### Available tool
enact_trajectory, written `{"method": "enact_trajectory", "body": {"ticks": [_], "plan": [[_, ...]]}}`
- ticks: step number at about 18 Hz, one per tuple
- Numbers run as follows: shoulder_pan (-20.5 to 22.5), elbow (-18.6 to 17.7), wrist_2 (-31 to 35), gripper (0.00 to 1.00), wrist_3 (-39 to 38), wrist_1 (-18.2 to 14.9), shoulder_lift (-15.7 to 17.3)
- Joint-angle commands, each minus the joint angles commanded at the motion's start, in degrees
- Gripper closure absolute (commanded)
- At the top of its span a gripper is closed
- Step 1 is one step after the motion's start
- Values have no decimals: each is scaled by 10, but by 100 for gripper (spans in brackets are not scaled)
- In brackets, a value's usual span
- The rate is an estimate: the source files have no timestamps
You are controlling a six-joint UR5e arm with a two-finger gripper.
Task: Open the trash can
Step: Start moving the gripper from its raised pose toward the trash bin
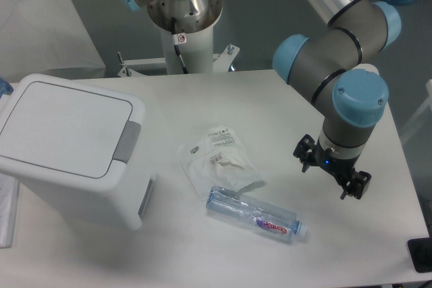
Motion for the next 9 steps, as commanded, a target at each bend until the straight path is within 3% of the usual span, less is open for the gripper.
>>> {"method": "enact_trajectory", "body": {"ticks": [9], "plan": [[-12, -4, -19, 0, -11, -4, 16]]}}
